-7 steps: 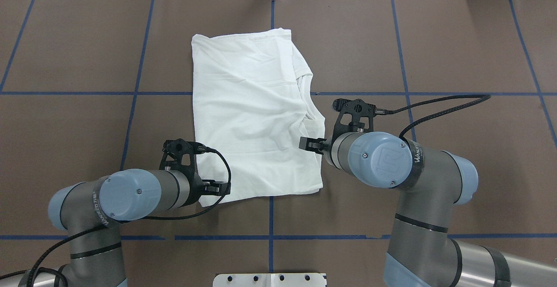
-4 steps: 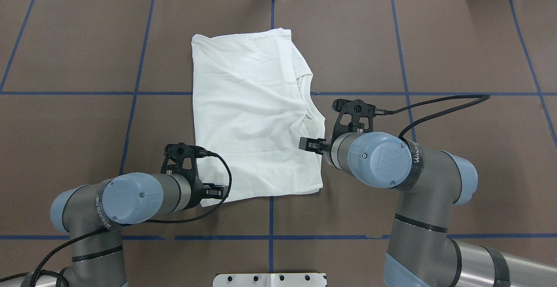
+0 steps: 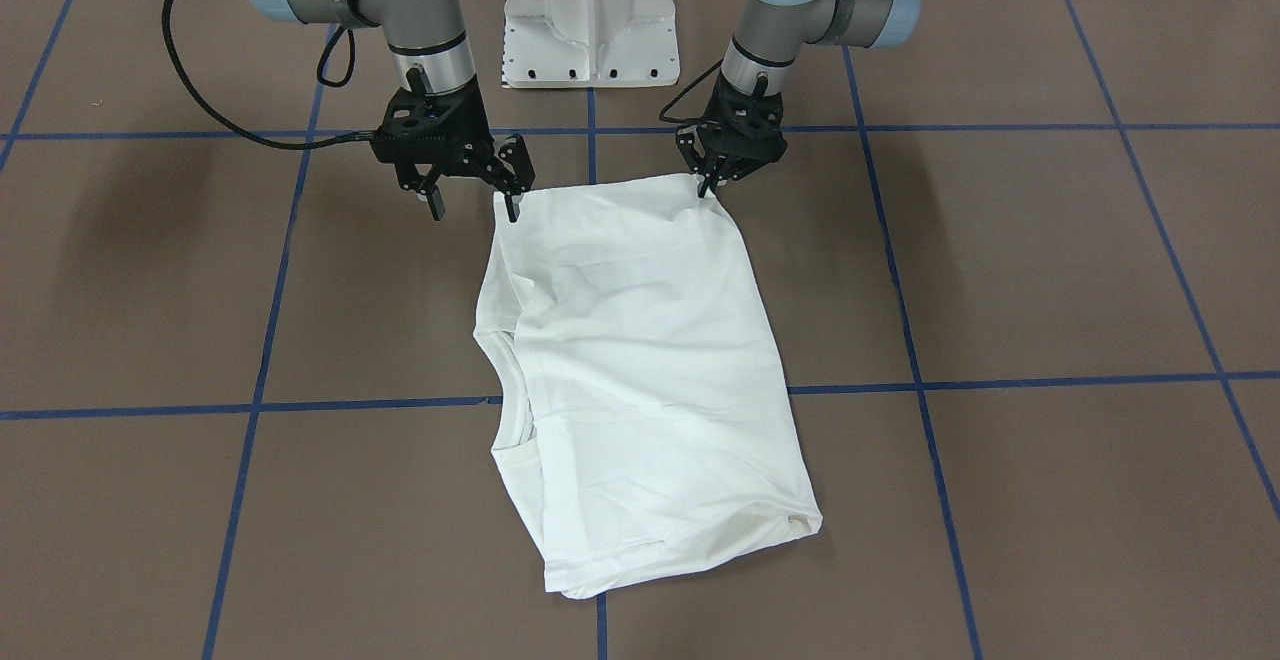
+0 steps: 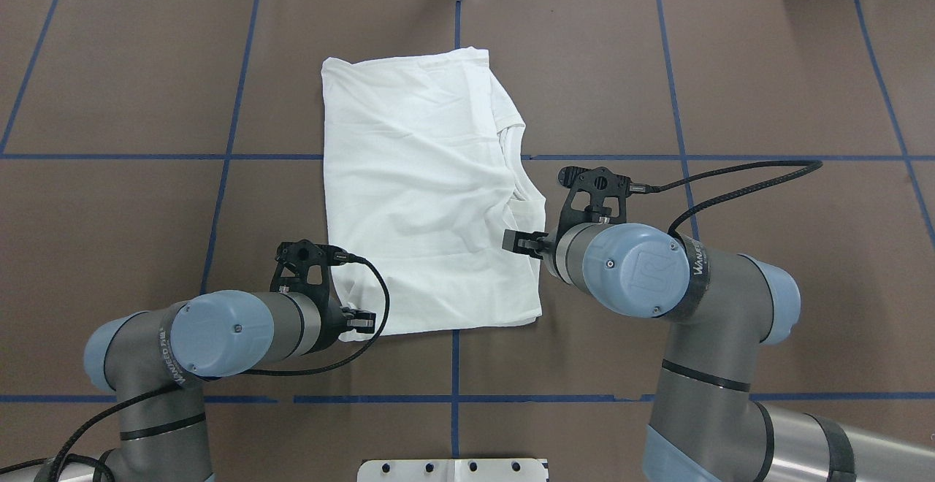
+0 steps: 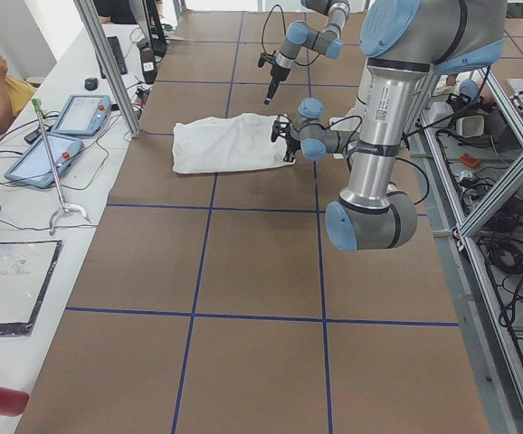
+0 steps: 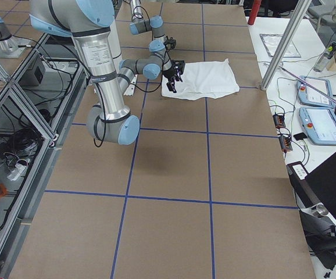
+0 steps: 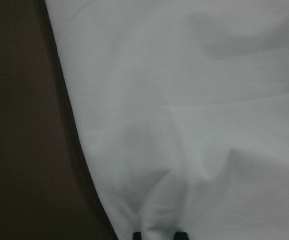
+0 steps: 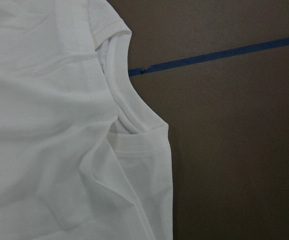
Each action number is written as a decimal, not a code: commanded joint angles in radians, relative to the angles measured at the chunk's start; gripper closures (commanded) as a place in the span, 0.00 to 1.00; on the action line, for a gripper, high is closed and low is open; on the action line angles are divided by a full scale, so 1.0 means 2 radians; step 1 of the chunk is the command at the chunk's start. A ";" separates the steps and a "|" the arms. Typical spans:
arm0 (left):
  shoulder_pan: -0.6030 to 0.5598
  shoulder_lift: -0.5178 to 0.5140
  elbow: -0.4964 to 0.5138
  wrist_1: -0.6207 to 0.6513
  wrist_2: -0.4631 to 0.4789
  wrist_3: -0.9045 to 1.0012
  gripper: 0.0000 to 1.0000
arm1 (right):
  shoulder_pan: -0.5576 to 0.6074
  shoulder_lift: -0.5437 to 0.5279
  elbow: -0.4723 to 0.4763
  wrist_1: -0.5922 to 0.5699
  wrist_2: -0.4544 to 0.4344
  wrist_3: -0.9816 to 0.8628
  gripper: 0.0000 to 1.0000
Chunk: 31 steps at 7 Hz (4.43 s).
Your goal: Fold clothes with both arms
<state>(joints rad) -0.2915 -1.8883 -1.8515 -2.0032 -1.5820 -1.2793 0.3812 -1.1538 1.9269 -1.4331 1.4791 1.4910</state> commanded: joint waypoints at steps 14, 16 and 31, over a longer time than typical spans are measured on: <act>-0.001 0.002 -0.008 -0.004 -0.001 0.000 1.00 | -0.064 0.050 -0.059 -0.070 -0.006 0.328 0.28; -0.001 0.001 -0.008 -0.004 -0.001 0.000 1.00 | -0.070 0.083 -0.074 -0.093 -0.006 0.343 0.28; -0.002 0.002 -0.021 -0.004 -0.001 0.002 1.00 | -0.069 0.109 -0.113 -0.094 -0.030 0.351 1.00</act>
<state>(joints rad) -0.2961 -1.8853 -1.8869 -2.0111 -1.5834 -1.2775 0.2410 -0.9364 1.6970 -1.6197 1.4236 2.1933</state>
